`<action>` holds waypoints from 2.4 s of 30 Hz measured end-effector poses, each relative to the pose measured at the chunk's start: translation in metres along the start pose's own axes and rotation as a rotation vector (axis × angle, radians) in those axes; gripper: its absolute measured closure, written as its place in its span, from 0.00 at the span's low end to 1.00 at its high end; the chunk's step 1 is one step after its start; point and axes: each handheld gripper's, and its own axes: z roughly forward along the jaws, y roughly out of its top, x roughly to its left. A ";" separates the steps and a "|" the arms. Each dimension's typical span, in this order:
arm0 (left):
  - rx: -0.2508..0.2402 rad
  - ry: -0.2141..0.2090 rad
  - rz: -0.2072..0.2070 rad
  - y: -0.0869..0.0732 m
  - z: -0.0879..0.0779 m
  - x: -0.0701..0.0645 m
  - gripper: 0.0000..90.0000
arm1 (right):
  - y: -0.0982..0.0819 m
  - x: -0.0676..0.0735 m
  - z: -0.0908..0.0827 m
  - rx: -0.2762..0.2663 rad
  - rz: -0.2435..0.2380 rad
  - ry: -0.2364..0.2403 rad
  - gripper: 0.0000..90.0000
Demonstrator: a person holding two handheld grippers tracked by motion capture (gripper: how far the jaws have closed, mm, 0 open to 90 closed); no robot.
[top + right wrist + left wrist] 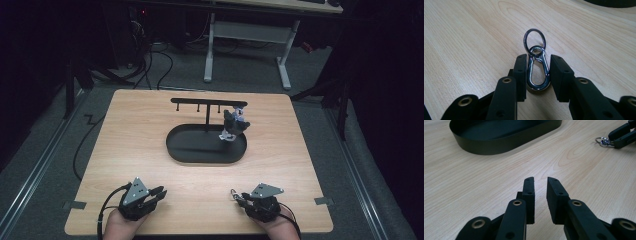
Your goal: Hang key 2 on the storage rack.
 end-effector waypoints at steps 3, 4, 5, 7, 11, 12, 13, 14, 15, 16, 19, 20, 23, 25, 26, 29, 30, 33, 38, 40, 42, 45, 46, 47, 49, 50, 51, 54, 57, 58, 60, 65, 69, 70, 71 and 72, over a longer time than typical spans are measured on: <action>-0.001 -0.001 -0.001 0.000 0.000 0.000 0.86 | 0.000 0.000 0.000 0.003 0.005 -0.001 0.76; -0.001 -0.002 -0.001 0.000 0.000 0.000 0.86 | 0.000 -0.001 0.000 0.004 0.008 -0.001 0.76; -0.001 -0.003 -0.001 0.000 0.000 0.000 0.86 | 0.000 -0.001 0.000 0.002 0.014 -0.003 0.76; -0.002 -0.002 -0.002 0.000 0.000 0.001 0.86 | -0.001 -0.003 -0.001 0.000 0.021 -0.010 0.76; -0.002 -0.005 -0.002 0.000 0.000 0.001 0.86 | -0.002 -0.008 -0.003 0.000 0.036 -0.039 0.76; -0.002 -0.006 -0.003 0.000 0.000 0.001 0.85 | -0.003 -0.009 -0.004 0.001 0.039 -0.040 0.76; -0.001 -0.006 -0.004 -0.001 0.000 0.001 0.85 | -0.003 -0.010 -0.004 0.001 0.045 -0.036 0.76; -0.001 -0.007 -0.005 -0.001 0.000 0.001 0.85 | -0.003 -0.011 -0.004 0.001 0.053 -0.030 0.76; -0.001 -0.007 -0.006 -0.001 0.001 0.001 0.85 | -0.003 -0.012 -0.003 -0.002 0.060 -0.026 0.76; -0.002 -0.008 -0.007 0.000 0.001 0.001 0.85 | -0.003 -0.012 -0.003 -0.002 0.060 -0.026 0.76; -0.003 -0.009 -0.008 0.000 0.001 0.000 0.85 | -0.001 -0.011 -0.002 0.003 0.052 -0.030 0.75; -0.003 -0.010 -0.008 0.000 0.001 0.000 0.85 | 0.000 -0.012 -0.001 0.001 0.047 -0.029 0.74; -0.003 -0.010 -0.007 0.000 0.000 0.000 0.84 | 0.003 -0.012 0.002 0.009 0.045 -0.025 0.71; -0.005 -0.010 -0.009 0.000 0.000 0.001 0.84 | 0.006 -0.012 0.004 0.018 0.041 -0.012 0.69; -0.005 -0.011 -0.010 -0.001 -0.001 0.001 0.84 | 0.008 -0.013 0.005 0.023 0.031 -0.012 0.69; -0.006 -0.014 -0.011 -0.001 -0.001 0.002 0.84 | 0.013 -0.014 0.007 0.043 0.021 -0.008 0.68; -0.006 -0.015 -0.011 -0.001 -0.001 0.002 0.84 | 0.015 -0.014 0.008 0.054 0.016 -0.008 0.68; -0.006 -0.019 -0.009 -0.001 -0.002 0.003 0.84 | 0.024 -0.012 0.012 0.092 -0.030 -0.008 0.67; -0.013 -0.022 -0.007 0.000 -0.004 0.004 0.83 | 0.034 -0.007 0.018 0.128 -0.077 -0.016 0.60; -0.017 -0.022 -0.007 0.000 -0.005 0.005 0.83 | 0.038 -0.005 0.021 0.140 -0.085 -0.012 0.59; -0.019 -0.023 -0.009 0.000 -0.006 0.005 0.83 | 0.041 -0.004 0.023 0.145 -0.081 -0.006 0.68; -0.023 -0.023 -0.012 -0.001 -0.007 0.006 0.83 | 0.042 -0.003 0.023 0.149 -0.087 -0.021 0.75; -0.023 -0.024 -0.012 -0.001 -0.007 0.006 0.83 | 0.042 -0.003 0.022 0.148 -0.084 -0.025 0.77; -0.021 -0.025 -0.011 -0.001 -0.007 0.006 0.83 | 0.042 -0.003 0.021 0.143 -0.082 -0.022 0.81; -0.020 -0.027 -0.011 -0.001 -0.007 0.005 0.83 | 0.042 -0.003 0.019 0.144 -0.078 -0.022 0.81; -0.018 -0.028 -0.011 -0.001 -0.006 0.005 0.83 | 0.042 -0.004 0.018 0.145 -0.078 -0.023 0.82; -0.017 -0.030 -0.009 -0.001 -0.006 0.005 0.83 | 0.041 -0.004 0.017 0.143 -0.074 -0.024 0.84; -0.016 -0.032 -0.006 -0.001 -0.005 0.003 0.82 | 0.042 -0.007 0.013 0.134 -0.058 -0.017 0.89; -0.012 -0.035 -0.004 -0.001 -0.004 0.002 0.82 | 0.041 -0.009 0.010 0.123 -0.053 -0.024 0.92; -0.011 -0.036 -0.003 -0.001 -0.004 0.002 0.82 | 0.041 -0.010 0.008 0.125 -0.053 -0.027 0.92; -0.010 -0.038 -0.002 -0.001 -0.003 0.002 0.82 | 0.041 -0.013 0.006 0.124 -0.039 -0.035 0.94; -0.011 -0.040 -0.002 -0.001 -0.003 0.002 0.82 | 0.039 -0.018 0.002 0.123 -0.001 -0.038 0.97; -0.012 -0.040 -0.003 -0.001 -0.004 0.002 0.82 | 0.039 -0.020 0.000 0.141 0.005 -0.047 0.97; -0.012 -0.040 -0.002 -0.001 -0.004 0.002 0.82 | 0.039 -0.021 0.000 0.143 0.006 -0.049 0.96; -0.012 -0.042 -0.002 -0.001 -0.004 0.002 0.82 | 0.039 -0.021 -0.001 0.148 0.005 -0.052 0.96; -0.013 -0.042 -0.001 -0.001 -0.004 0.002 0.81 | 0.039 -0.022 -0.002 0.158 0.012 -0.053 0.94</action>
